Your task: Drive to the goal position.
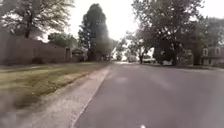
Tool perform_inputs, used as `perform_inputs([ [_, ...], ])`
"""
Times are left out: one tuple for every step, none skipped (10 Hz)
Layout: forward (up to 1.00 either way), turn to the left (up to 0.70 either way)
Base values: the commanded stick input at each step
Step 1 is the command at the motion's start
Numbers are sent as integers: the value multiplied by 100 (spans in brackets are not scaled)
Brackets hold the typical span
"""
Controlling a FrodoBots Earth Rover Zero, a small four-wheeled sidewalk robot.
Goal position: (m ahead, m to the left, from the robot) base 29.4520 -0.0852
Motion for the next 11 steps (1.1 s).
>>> perform_inputs([
  [100,-5],
  [100,-8],
  [100,-34],
  [100,-26],
  [100,-10],
  [100,0],
  [100,0],
  [100,0],
  [100,0],
  [100,0],
  [100,0],
])
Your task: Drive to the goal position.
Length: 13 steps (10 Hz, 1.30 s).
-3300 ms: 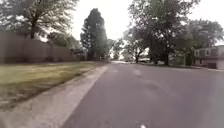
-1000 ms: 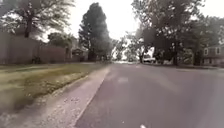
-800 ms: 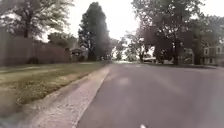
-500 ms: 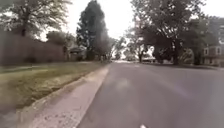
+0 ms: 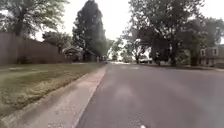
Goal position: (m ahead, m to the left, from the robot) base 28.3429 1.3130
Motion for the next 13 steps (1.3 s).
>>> perform_inputs([
  [100,0],
  [100,0],
  [100,0],
  [100,0],
  [100,0],
  [100,-5],
  [100,-25],
  [100,-27],
  [100,-6],
  [100,-2],
  [100,0],
  [100,0],
  [100,0],
])
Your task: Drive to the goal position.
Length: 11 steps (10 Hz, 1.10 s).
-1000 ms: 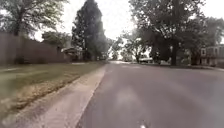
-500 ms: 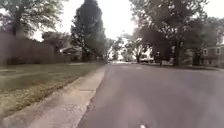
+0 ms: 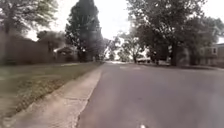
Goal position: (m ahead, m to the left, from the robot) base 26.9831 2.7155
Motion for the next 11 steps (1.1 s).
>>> perform_inputs([
  [100,0],
  [100,0],
  [100,0],
  [100,0],
  [100,0],
  [100,0],
  [100,0],
  [100,0],
  [100,0],
  [100,0],
  [100,0],
])
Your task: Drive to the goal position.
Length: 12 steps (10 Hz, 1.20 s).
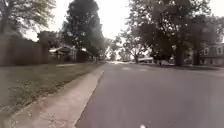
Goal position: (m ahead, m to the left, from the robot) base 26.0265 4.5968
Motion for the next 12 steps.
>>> perform_inputs([
  [100,0],
  [100,0],
  [100,0],
  [100,0],
  [100,0],
  [100,0],
  [100,0],
  [100,0],
  [100,0],
  [100,0],
  [100,0],
  [100,0],
])
